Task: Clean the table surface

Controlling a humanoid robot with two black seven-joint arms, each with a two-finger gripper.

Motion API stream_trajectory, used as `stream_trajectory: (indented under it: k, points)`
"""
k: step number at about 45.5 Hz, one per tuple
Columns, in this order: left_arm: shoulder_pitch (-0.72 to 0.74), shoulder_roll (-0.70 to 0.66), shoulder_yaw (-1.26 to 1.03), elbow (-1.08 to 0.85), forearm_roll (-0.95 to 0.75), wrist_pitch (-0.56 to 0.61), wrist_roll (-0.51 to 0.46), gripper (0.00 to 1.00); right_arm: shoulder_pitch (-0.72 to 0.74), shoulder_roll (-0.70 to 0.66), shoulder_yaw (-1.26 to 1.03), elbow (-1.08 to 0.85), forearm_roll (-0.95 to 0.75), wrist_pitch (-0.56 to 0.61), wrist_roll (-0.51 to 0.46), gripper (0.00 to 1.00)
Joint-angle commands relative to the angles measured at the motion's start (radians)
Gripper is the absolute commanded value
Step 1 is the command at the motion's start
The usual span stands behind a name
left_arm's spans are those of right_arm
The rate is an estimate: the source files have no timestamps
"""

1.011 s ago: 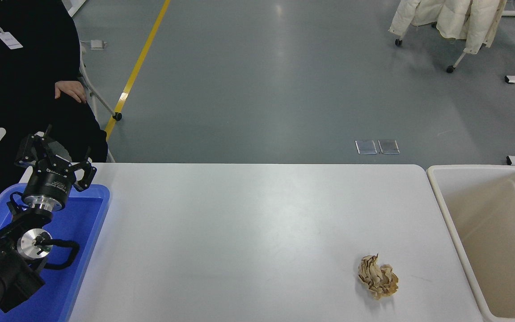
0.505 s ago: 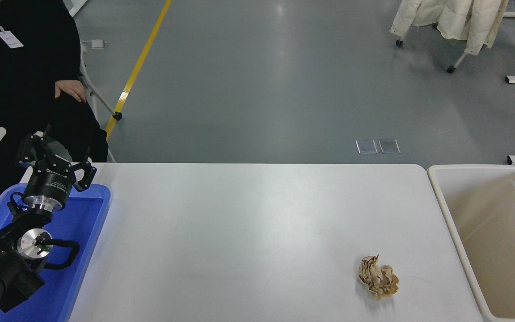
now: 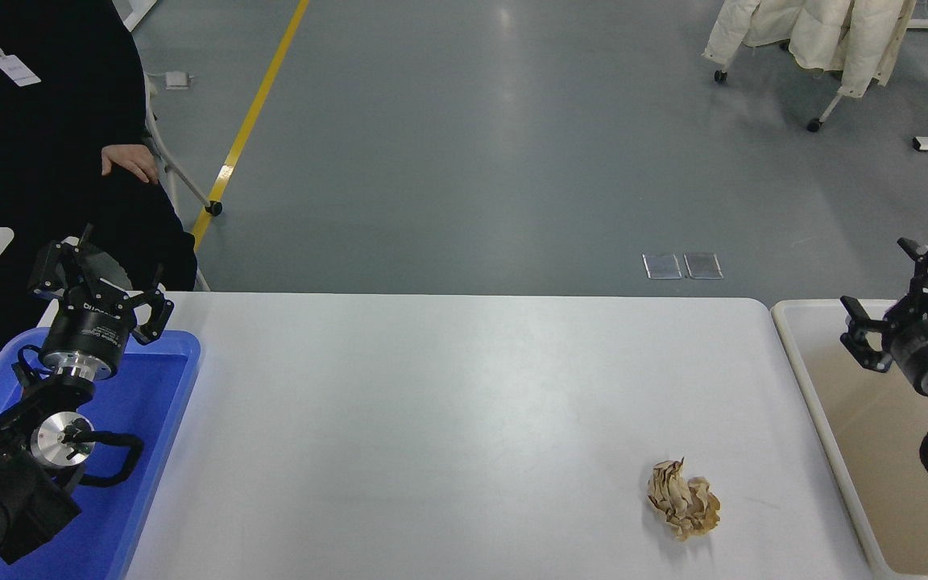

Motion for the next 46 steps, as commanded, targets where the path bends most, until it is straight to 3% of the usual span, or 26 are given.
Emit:
stream_trajectory:
  k: [1, 8, 19, 46]
  points:
    - [0.000, 0.000, 0.000, 0.000, 0.000, 0.000, 0.000, 1.00, -0.015, 0.099, 0.044, 0.017, -0.060, 0.118, 0.078, 1.00]
    - [0.000, 0.000, 0.000, 0.000, 0.000, 0.000, 0.000, 1.00, -0.043, 0.177, 0.043, -0.005, -0.124, 0.163, 0.082, 1.00]
    - [0.000, 0.000, 0.000, 0.000, 0.000, 0.000, 0.000, 1.00, 0.006, 0.315, 0.037, -0.201, -0.204, 0.158, 0.092, 1.00]
    - [-0.002, 0.000, 0.000, 0.000, 0.000, 0.000, 0.000, 1.00, 0.035, 0.353, 0.017, -0.244, -0.183, 0.135, 0.095, 1.00]
